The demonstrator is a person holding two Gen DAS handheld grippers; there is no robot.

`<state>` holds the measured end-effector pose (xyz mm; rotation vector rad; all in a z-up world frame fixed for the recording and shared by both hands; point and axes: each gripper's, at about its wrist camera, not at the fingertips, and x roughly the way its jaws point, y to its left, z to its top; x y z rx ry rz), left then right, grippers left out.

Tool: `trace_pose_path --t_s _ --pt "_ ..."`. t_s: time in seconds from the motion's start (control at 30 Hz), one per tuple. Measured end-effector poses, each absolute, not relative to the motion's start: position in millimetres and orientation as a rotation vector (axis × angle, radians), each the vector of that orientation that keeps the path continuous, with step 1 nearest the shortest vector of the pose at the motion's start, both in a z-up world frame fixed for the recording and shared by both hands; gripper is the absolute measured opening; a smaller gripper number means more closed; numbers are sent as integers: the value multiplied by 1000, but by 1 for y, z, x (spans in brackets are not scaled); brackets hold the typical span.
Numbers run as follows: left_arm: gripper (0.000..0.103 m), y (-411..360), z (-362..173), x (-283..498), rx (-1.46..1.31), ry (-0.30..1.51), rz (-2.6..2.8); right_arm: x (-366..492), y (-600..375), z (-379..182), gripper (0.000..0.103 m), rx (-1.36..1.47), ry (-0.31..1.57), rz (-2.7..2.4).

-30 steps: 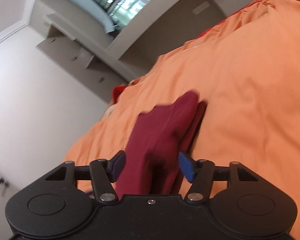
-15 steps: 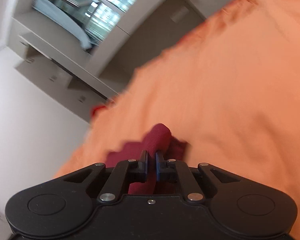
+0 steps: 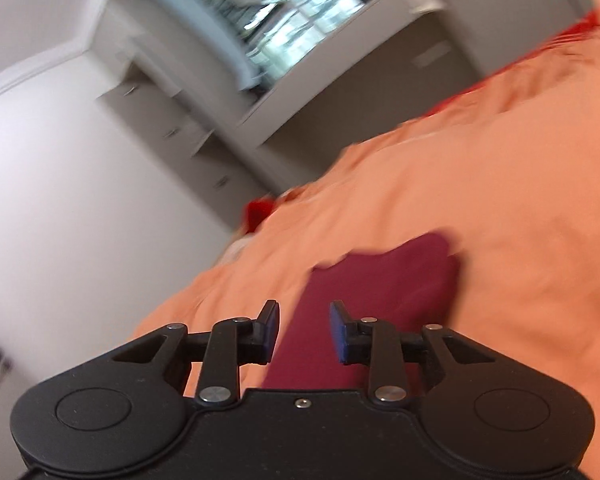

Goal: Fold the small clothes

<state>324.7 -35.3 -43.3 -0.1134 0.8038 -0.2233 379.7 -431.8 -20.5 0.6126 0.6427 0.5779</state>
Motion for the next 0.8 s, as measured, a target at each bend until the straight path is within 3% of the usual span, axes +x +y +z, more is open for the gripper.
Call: trace_pose_path --t_s 0.13,0.23,0.3,0.43,0.5,0.6,0.63,0.7,0.73,0.77,0.8 --pt "102 -40 -41 319 -84 793 -231 373 -415 -45 15 577 726 527" --pt "102 -39 -39 315 -74 790 -238 367 -425 -78 0 589 823 416" --pt "102 -35 -36 313 -91 784 -241 356 -431 -84 2 612 830 417" --pt "102 -32 -33 312 -116 785 -249 316 -429 -59 17 605 740 517" --pt "102 -33 -31 311 -120 781 -252 305 -422 -62 17 583 765 538" --pt "102 -36 -28 309 -125 774 -257 304 -415 -87 3 560 862 474" --pt "102 -36 -27 308 -128 773 -260 301 -415 -90 6 560 866 468" --pt "102 -37 -26 306 -129 774 -268 293 -415 -76 41 550 847 499" --pt "102 -38 -26 305 -125 774 -269 287 -416 -65 79 555 810 532" --pt "102 -39 -26 304 -122 774 -265 280 -418 -53 103 561 751 557" --pt "102 -40 -26 305 -122 775 -260 273 -421 -40 101 556 685 562"
